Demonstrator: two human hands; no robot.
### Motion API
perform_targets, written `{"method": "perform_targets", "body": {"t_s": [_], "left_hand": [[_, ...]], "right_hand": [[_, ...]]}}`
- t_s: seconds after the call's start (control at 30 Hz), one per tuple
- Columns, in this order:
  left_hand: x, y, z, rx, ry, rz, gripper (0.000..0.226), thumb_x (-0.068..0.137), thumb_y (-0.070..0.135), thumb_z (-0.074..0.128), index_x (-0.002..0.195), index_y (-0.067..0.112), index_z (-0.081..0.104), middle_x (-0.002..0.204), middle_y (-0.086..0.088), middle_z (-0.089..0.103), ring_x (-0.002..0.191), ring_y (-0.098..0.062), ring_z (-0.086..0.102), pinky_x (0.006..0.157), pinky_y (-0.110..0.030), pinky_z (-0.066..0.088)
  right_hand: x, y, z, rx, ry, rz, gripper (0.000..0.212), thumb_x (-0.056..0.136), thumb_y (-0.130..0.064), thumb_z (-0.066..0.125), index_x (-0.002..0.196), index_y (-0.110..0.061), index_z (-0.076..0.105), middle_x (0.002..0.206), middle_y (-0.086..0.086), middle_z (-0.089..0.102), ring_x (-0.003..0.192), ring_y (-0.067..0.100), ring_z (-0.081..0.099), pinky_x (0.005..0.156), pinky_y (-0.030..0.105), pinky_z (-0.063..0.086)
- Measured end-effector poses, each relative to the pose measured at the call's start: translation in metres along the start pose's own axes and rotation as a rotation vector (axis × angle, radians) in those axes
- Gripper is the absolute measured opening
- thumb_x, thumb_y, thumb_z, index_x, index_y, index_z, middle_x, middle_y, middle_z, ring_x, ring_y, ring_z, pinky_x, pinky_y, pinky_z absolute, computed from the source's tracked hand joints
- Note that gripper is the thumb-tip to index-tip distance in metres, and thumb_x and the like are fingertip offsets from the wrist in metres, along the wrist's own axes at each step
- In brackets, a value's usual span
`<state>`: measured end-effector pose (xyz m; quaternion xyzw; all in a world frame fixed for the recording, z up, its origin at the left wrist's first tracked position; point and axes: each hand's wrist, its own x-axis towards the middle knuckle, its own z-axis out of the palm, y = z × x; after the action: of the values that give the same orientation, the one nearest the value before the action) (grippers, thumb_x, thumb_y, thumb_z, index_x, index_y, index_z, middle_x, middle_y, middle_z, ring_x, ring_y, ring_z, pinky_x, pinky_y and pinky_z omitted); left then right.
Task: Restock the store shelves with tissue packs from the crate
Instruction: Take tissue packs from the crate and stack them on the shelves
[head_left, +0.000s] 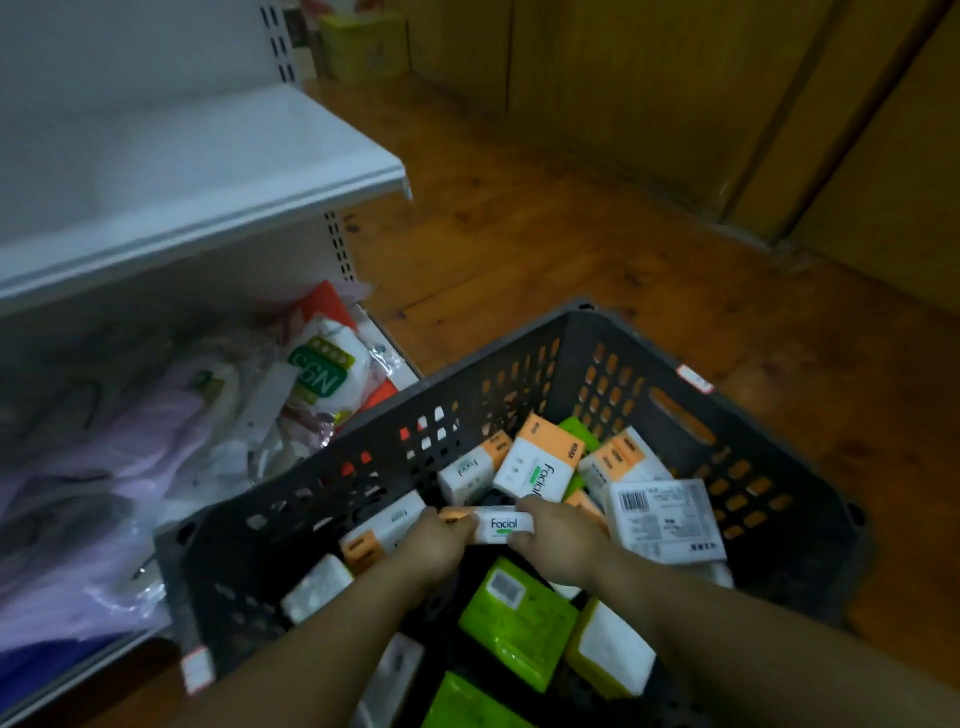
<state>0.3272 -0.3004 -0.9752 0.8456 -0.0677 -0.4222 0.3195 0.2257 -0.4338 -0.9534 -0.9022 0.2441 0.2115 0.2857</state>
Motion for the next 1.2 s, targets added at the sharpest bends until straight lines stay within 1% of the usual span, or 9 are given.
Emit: {"method": "perform_targets", "body": {"t_s": [0.1, 0.17, 0.33, 0.47, 0.63, 0.73, 0.9, 1.0, 1.2], "left_hand": [[-0.026, 0.023, -0.02, -0.075, 0.129, 0.081, 0.037, 0.097, 0.037, 0.041, 0.121, 0.01, 0.045, 0.112, -0.008, 0.059, 0.097, -0.023, 0.055, 0.086, -0.029, 0.043], [-0.044, 0.035, -0.037, -0.198, 0.169, 0.125, 0.025, 0.097, 0.033, 0.043, 0.11, 0.012, 0.047, 0.098, -0.006, 0.061, 0.09, -0.025, 0.06, 0.087, -0.038, 0.051], [-0.093, 0.058, -0.089, -0.358, 0.232, 0.278, 0.005, 0.095, 0.016, 0.05, 0.096, 0.017, 0.045, 0.097, -0.005, 0.059, 0.085, -0.019, 0.06, 0.081, -0.038, 0.053], [-0.138, 0.068, -0.131, -0.374, 0.336, 0.435, 0.012, 0.093, 0.013, 0.054, 0.097, 0.019, 0.044, 0.094, 0.001, 0.057, 0.079, -0.01, 0.056, 0.062, -0.025, 0.042], [-0.186, 0.061, -0.195, -0.362, 0.496, 0.619, 0.017, 0.089, 0.013, 0.059, 0.093, 0.022, 0.046, 0.094, -0.003, 0.063, 0.078, -0.012, 0.061, 0.065, -0.025, 0.053], [-0.209, 0.047, -0.238, -0.283, 0.671, 0.695, 0.015, 0.088, 0.015, 0.06, 0.097, 0.021, 0.05, 0.097, 0.001, 0.062, 0.085, -0.008, 0.059, 0.067, -0.018, 0.046], [-0.236, 0.003, -0.295, -0.233, 0.885, 0.658, 0.02, 0.089, 0.009, 0.058, 0.101, 0.02, 0.046, 0.095, 0.006, 0.059, 0.086, -0.012, 0.059, 0.074, -0.025, 0.045], [-0.244, -0.033, -0.322, -0.167, 0.975, 0.558, 0.018, 0.09, 0.01, 0.056, 0.107, 0.016, 0.053, 0.101, 0.001, 0.061, 0.093, -0.016, 0.06, 0.076, -0.025, 0.042], [-0.255, -0.084, -0.351, 0.001, 1.138, 0.432, 0.033, 0.093, 0.01, 0.052, 0.124, 0.002, 0.054, 0.13, -0.011, 0.046, 0.109, -0.021, 0.053, 0.096, -0.022, 0.034]], "right_hand": [[-0.013, -0.012, -0.021, 0.107, 0.121, -0.021, 0.038, 0.097, -0.037, 0.046, 0.132, -0.022, 0.043, 0.108, 0.011, 0.061, 0.068, 0.014, 0.049, 0.052, 0.025, 0.033], [-0.026, -0.025, -0.039, 0.14, 0.203, -0.061, 0.028, 0.098, -0.034, 0.047, 0.123, -0.023, 0.045, 0.101, 0.006, 0.054, 0.061, 0.009, 0.043, 0.053, 0.027, 0.034], [-0.062, -0.077, -0.087, 0.163, 0.36, -0.198, 0.01, 0.097, -0.03, 0.048, 0.102, -0.031, 0.039, 0.116, -0.003, 0.042, 0.094, 0.021, 0.053, 0.077, 0.04, 0.048], [-0.092, -0.124, -0.117, 0.172, 0.483, -0.324, 0.012, 0.096, -0.024, 0.051, 0.099, -0.027, 0.04, 0.112, -0.01, 0.034, 0.099, 0.013, 0.049, 0.073, 0.03, 0.047], [-0.115, -0.19, -0.137, 0.214, 0.576, -0.482, 0.013, 0.094, -0.018, 0.054, 0.099, -0.024, 0.044, 0.113, -0.015, 0.034, 0.105, 0.004, 0.044, 0.077, 0.028, 0.054], [-0.111, -0.238, -0.136, 0.26, 0.578, -0.57, 0.012, 0.094, -0.018, 0.054, 0.099, -0.025, 0.046, 0.115, -0.013, 0.037, 0.108, 0.006, 0.048, 0.076, 0.026, 0.057], [-0.09, -0.32, -0.11, 0.237, 0.574, -0.704, 0.015, 0.096, -0.017, 0.047, 0.11, -0.023, 0.051, 0.123, -0.004, 0.042, 0.114, 0.014, 0.047, 0.09, 0.023, 0.047], [-0.081, -0.366, -0.086, 0.182, 0.561, -0.788, 0.022, 0.096, -0.014, 0.044, 0.116, -0.018, 0.054, 0.127, 0.002, 0.045, 0.109, 0.025, 0.052, 0.092, 0.033, 0.042], [-0.069, -0.434, -0.054, 0.084, 0.476, -0.877, 0.028, 0.096, -0.014, 0.042, 0.122, -0.021, 0.051, 0.127, 0.004, 0.046, 0.109, 0.029, 0.05, 0.087, 0.032, 0.041]]}}
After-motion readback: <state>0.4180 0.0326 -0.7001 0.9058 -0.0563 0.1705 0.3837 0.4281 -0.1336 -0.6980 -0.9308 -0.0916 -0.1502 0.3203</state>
